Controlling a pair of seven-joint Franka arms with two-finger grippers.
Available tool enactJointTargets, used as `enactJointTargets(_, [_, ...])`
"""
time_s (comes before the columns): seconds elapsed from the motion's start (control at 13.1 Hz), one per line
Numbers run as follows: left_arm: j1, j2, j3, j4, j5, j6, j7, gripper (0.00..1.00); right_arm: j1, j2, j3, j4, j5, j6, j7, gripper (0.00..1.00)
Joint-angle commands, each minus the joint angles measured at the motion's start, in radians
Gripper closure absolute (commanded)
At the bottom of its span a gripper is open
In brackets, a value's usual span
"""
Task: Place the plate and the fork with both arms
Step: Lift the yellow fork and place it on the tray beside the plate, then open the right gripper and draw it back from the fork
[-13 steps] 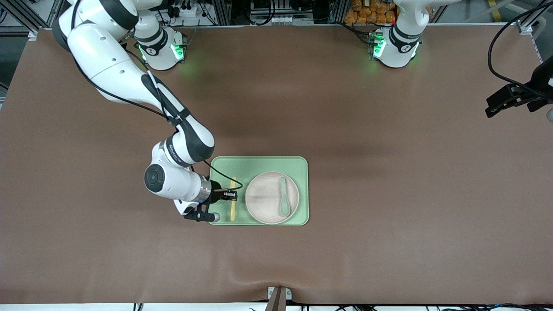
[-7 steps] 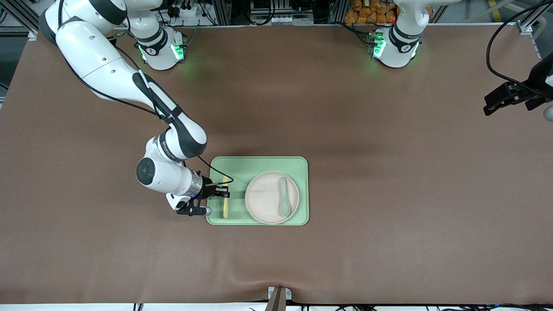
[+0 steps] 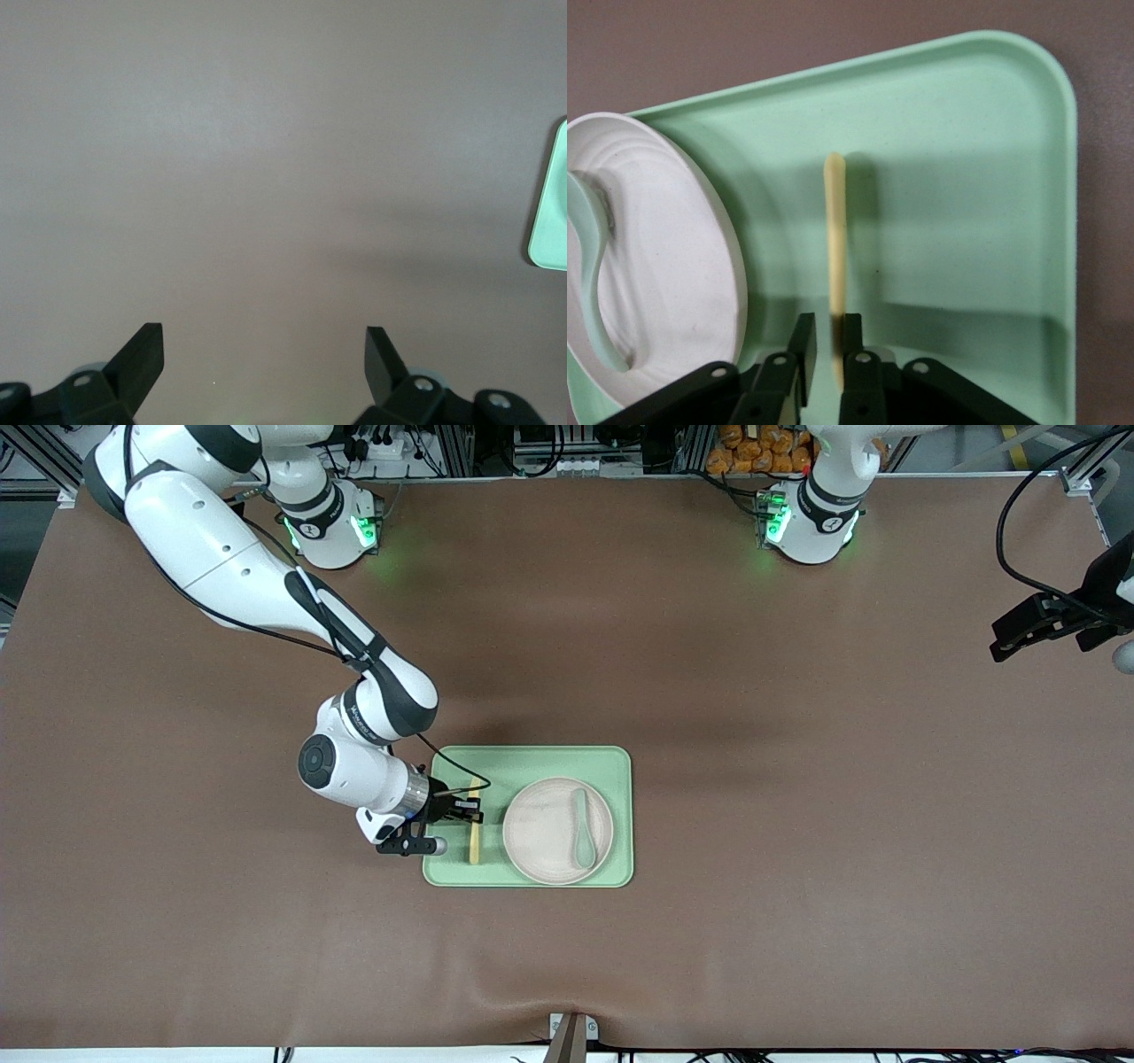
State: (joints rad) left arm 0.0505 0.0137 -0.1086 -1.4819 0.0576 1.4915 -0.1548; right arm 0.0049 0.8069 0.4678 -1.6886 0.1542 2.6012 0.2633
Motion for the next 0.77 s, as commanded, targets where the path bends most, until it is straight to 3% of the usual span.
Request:
enactJointTargets(0.0, [0.005,-0.031,-0.003,-0.021,-0.004,-0.007,0.021,0.0,-0.02,-0.031,0.012,-0.037,0.001,0.02,-0.013,0.21])
enactJointTargets(0.23, [0.005,-0.029,-0.003,-0.021,-0.004,-0.007,0.021,0.0,-0.017,-0.038,0.011,0.009,0.001,-0.025,-0.015,0.09])
enactJointTargets(0.31, [0.005,-0.029,-0.003,-0.021,-0.004,-0.008,0.021,0.0,-0.017,-0.04,0.008,0.047,-0.004,-0.071,-0.013,0.0])
enactJointTargets(0.69, [0.005,-0.028,-0.003,-0.021,-0.004,-0.007,0.021,0.0,-0.017,-0.041,-0.058,0.286,-0.012,-0.371,-0.009,0.0])
